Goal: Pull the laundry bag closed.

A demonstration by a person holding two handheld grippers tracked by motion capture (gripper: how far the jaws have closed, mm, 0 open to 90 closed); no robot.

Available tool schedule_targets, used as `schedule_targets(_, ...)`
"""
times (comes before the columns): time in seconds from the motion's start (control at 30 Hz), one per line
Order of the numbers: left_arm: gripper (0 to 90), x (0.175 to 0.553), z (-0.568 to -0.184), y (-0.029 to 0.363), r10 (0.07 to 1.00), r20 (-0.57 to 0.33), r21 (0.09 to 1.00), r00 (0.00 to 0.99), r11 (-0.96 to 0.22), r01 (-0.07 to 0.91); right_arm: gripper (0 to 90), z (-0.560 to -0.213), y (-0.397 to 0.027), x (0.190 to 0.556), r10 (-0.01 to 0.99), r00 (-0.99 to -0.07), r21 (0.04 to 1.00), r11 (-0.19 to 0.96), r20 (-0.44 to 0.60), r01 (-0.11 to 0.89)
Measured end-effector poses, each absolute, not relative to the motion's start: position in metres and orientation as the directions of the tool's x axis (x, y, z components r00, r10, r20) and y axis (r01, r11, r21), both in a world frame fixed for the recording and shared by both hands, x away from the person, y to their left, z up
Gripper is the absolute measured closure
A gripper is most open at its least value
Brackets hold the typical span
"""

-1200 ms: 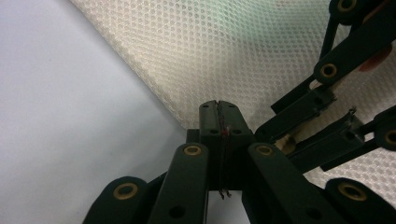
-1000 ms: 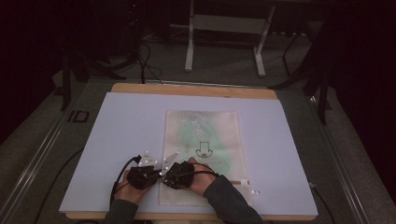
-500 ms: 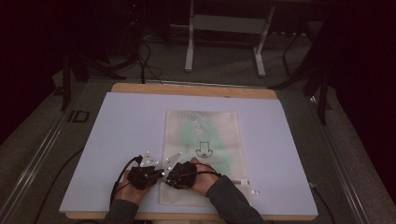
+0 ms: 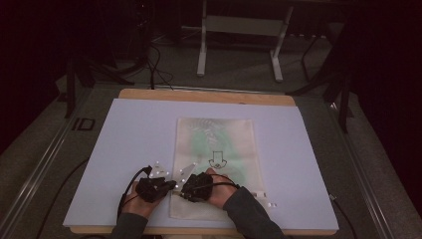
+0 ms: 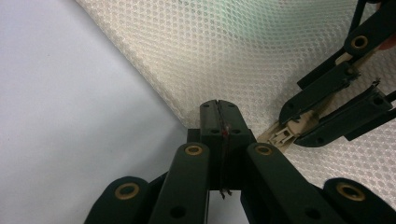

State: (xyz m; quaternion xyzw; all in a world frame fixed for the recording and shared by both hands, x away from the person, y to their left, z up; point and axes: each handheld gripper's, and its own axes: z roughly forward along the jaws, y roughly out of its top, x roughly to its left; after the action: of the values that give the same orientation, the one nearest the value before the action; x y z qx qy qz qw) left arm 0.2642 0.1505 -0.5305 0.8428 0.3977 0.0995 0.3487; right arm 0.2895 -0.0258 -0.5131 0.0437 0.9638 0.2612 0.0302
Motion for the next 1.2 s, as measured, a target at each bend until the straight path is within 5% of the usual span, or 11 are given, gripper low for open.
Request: schedule_targets(1.2,89.5,0.263,-0.530,0.149,0.738,-0.088,0.667,0.669,-0.455,0.590,82.2,-0.506,-0.028,0.278,0.042,-0.991,0.401,0.916,-0.131,-0.014)
